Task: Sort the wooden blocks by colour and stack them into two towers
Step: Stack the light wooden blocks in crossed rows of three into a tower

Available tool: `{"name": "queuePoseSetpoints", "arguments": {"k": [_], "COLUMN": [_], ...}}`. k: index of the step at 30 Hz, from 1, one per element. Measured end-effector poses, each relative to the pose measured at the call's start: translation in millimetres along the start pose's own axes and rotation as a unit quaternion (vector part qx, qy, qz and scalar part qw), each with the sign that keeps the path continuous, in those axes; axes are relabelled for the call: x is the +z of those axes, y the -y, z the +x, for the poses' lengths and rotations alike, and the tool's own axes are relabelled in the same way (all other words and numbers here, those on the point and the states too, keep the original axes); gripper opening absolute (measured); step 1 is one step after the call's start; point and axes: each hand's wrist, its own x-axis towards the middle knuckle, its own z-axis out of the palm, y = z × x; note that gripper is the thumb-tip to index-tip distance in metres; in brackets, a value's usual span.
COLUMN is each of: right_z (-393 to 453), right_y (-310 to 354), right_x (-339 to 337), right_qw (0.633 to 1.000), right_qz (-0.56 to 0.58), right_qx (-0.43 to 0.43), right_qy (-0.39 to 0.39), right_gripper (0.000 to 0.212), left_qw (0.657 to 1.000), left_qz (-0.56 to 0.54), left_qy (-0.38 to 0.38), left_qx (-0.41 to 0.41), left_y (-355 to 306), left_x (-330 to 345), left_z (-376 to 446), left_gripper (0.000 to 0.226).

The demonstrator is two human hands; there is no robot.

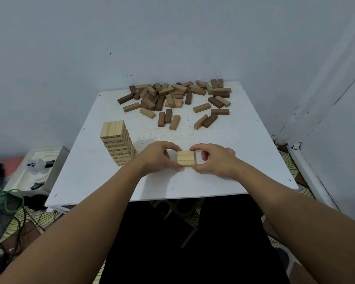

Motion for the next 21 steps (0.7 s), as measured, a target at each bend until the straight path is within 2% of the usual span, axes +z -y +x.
{"name": "queuePoseSetpoints", "arguments": {"k": [7,13,17,21], "right_z": [11,31,46,56], "right_y": [29,78,114,145], "right_x": [-35,-59,-54,-31], "right_qw": [0.995,0.978,0.976,0.973], "right_qz": [0.054,0.120,0.103,0.110], "right_qx": [-0.067,-0.137,-0.172,-0.188], "right_qy": [-0.050,-0.099,-0.092,-0.071], "right_gripper": [0.055,0.050,0.048,0.046], "left_qw": [0.994,0.984,0.985,0.989], "left_qz": [0.024,0.078,0.095,0.074], "left_qy": [-0.080,-0.118,-0.109,-0.105], "left_qx": [0.068,0.104,0.099,0.075], "left_y": [-41,-81,-78,-47], "left_x": [-37,-107,-151,-179], "left_z": [-10,-28,-47,-63], "left_gripper": [0.054,0.050,0.043,0.043]}}
